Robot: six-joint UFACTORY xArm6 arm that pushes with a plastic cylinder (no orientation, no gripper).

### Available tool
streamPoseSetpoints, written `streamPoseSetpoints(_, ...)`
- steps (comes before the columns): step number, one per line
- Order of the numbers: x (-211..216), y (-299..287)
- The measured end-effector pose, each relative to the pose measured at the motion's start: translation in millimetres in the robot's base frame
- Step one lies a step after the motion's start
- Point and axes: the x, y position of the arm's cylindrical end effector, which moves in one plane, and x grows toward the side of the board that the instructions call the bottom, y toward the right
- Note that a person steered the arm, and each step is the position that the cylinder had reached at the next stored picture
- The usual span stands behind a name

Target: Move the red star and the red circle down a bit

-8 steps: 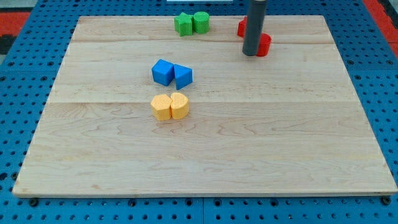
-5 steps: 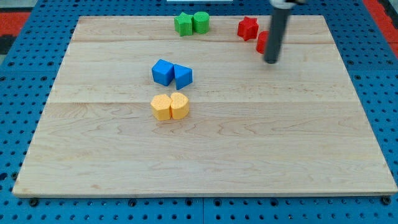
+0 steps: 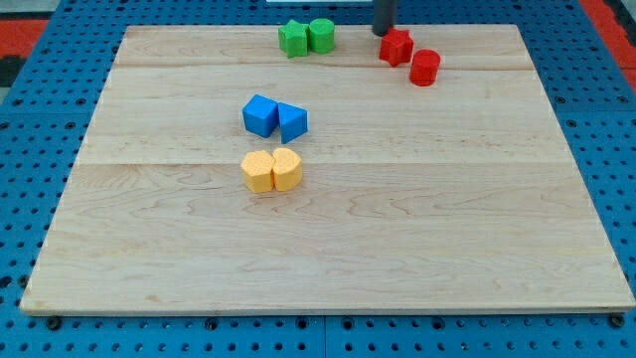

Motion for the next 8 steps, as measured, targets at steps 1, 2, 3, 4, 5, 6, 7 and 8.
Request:
streamPoseSetpoints(1,3.7,10.9)
streamPoseSetpoints(2,-3.2,10.8)
streamPoseSetpoints(3,-14.6,-15.4)
streamPoseSetpoints(4,-13.4,-39.4)
streamPoseSetpoints(5,-4.8,-13.1)
streamPoseSetpoints(6,1.2,-15.9)
streamPoseSetpoints(7,8.4,-21.0)
streamPoseSetpoints(8,8.4,-10.2)
